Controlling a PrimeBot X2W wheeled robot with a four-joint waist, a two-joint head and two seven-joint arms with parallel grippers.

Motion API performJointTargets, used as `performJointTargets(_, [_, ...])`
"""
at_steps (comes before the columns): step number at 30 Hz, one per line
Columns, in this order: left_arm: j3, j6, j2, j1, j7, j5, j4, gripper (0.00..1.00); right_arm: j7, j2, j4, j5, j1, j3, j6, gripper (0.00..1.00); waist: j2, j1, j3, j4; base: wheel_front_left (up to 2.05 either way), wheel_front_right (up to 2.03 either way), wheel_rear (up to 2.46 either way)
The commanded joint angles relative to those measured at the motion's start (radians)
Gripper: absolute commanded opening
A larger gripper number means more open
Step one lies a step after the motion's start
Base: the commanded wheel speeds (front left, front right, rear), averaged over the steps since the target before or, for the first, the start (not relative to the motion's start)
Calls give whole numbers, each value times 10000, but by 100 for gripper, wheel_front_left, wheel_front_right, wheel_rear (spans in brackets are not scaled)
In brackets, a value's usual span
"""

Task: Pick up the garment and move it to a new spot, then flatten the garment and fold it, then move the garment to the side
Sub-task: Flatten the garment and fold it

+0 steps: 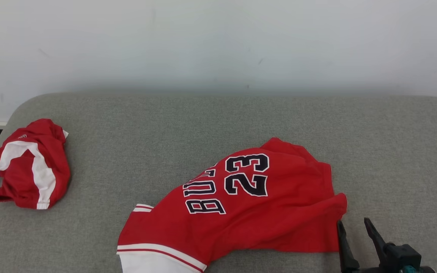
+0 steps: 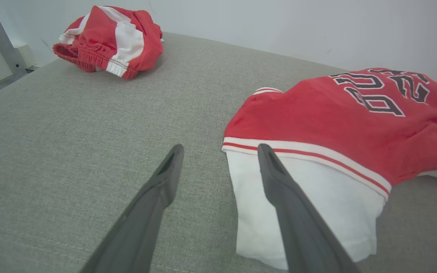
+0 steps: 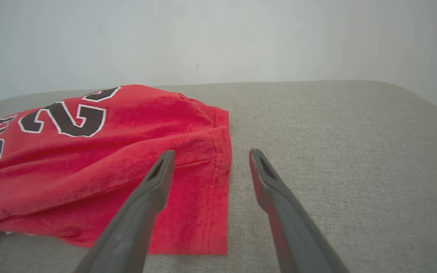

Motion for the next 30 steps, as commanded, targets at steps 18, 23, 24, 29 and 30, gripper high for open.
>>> performJointTargets(18, [-524, 17, -38, -645, -36, -46, -133, 100, -6, -1518, 3773, 719, -2445, 1398, -22, 100, 0, 0, 530, 636, 0, 0, 0])
performJointTargets(23, [-548, 111, -39, -545, -36, -144, -151, 100, -4, -1622, 3880, 921, -2640, 1723, -22, 0, 0, 0, 476, 623, 0, 0, 0])
performJointTargets(24, [-578, 136, -40, -477, -36, -181, -138, 100, -5, -1648, 3774, 955, -2595, 1770, -22, 0, 0, 0, 429, 566, 0, 0, 0])
performJointTargets(29, [-726, 218, -37, -307, -36, -257, -22, 100, -5, -1685, 3048, 1064, -2016, 1900, -22, 0, 0, 0, 127, 230, 0, 0, 0])
performJointTargets(30, [-749, 222, -38, -298, -35, -270, -6, 100, -5, -1690, 2823, 1077, -1881, 1917, -22, 0, 0, 0, 58, 172, 0, 0, 0])
